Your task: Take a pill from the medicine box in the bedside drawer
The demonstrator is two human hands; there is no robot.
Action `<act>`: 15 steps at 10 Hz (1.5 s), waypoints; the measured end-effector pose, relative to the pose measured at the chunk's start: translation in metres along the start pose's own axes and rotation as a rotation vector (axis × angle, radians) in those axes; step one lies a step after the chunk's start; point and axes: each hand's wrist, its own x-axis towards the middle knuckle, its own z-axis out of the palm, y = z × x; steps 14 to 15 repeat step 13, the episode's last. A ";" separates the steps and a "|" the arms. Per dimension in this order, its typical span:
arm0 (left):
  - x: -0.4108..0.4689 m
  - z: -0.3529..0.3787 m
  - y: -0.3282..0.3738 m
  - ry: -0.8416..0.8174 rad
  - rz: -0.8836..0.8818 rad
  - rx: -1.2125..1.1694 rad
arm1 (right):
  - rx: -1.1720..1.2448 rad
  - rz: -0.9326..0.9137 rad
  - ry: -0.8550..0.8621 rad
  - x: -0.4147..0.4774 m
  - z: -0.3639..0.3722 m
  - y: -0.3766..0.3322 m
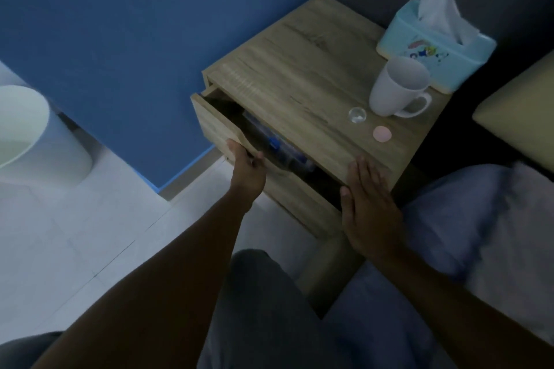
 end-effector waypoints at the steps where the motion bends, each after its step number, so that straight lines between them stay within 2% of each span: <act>1: 0.010 0.016 0.000 0.009 0.040 0.006 | 0.004 -0.011 0.014 0.000 0.002 0.003; 4: 0.031 0.050 0.004 0.022 0.105 -0.028 | -0.034 -0.021 0.122 0.001 0.016 0.010; 6: 0.034 0.053 0.002 0.034 0.093 -0.069 | -0.040 -0.053 0.200 0.001 0.022 0.012; 8: 0.030 0.036 0.008 0.010 0.039 -0.082 | -0.050 -0.048 0.192 0.001 0.018 0.009; 9: 0.017 0.016 0.010 0.029 0.000 -0.099 | -0.071 -0.029 0.126 0.001 0.012 0.007; 11: -0.023 -0.007 0.043 0.001 -0.054 0.123 | -0.063 0.020 -0.095 0.011 -0.016 0.001; 12: -0.041 -0.024 0.072 -0.014 0.032 0.274 | 0.085 0.063 -0.201 0.016 -0.033 0.003; 13: -0.064 -0.033 0.104 -0.001 0.147 0.414 | 0.164 0.031 -0.168 0.012 -0.053 -0.003; 15: -0.064 -0.033 0.104 -0.001 0.147 0.414 | 0.164 0.031 -0.168 0.012 -0.053 -0.003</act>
